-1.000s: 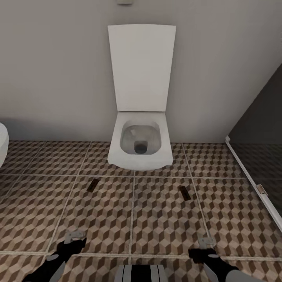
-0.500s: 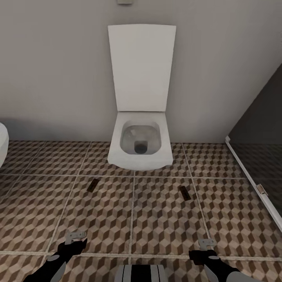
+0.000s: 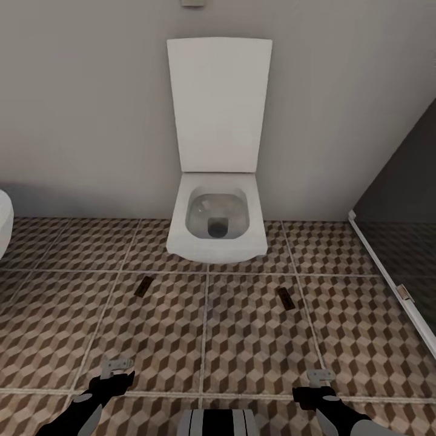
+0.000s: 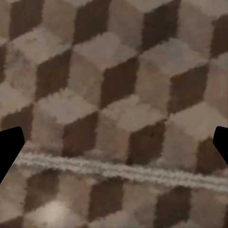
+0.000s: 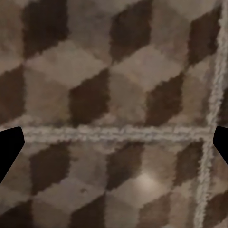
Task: Take the four mousetraps from the cabinet in the bathroom and place them on the bathroom floor. Make sure all four end up on the same floor surface, and ensure that at least two of them are either under or directly next to the same bathroom sink.
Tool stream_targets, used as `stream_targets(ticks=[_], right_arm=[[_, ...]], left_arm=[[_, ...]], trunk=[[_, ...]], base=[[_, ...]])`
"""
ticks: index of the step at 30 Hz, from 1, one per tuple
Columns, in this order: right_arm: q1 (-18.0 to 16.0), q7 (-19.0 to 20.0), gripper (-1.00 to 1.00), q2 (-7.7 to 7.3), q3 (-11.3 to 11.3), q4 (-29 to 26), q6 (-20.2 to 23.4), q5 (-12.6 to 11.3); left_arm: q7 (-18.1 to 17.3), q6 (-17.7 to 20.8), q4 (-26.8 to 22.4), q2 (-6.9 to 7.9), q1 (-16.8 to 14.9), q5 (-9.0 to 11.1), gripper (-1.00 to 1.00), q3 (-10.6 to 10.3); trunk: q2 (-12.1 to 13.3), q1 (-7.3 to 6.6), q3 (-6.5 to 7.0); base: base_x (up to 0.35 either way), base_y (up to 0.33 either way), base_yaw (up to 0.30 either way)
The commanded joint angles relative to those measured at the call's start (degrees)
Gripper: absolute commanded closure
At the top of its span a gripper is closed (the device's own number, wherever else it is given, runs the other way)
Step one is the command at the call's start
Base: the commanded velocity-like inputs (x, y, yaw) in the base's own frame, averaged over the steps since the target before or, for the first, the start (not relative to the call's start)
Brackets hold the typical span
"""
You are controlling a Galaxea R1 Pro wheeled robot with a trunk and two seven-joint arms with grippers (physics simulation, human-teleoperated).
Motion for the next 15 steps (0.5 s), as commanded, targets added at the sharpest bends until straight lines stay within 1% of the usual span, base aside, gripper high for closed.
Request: stream_targets(ticks=[1,15], right_arm=[[0.0,-0.1,-1.0,-0.01,0.5,0.0,-0.2,-0.6],[0.0,-0.1,-1.0,-0.02,0.5,0.1,-0.2,-0.6]], left_arm=[[-0.2,-0.1,0.1,0.03,0.0,0.6,-1.0,-0.2],[-0.2,0.0,0.0,0.05,0.0,0.6,-1.0,-0.1]], trunk=[[0.0,-0.01,-0.03],[0.0,-0.01,-0.03]], base=[[0.0,0.0,0.0],[0.0,0.0,0.0]])
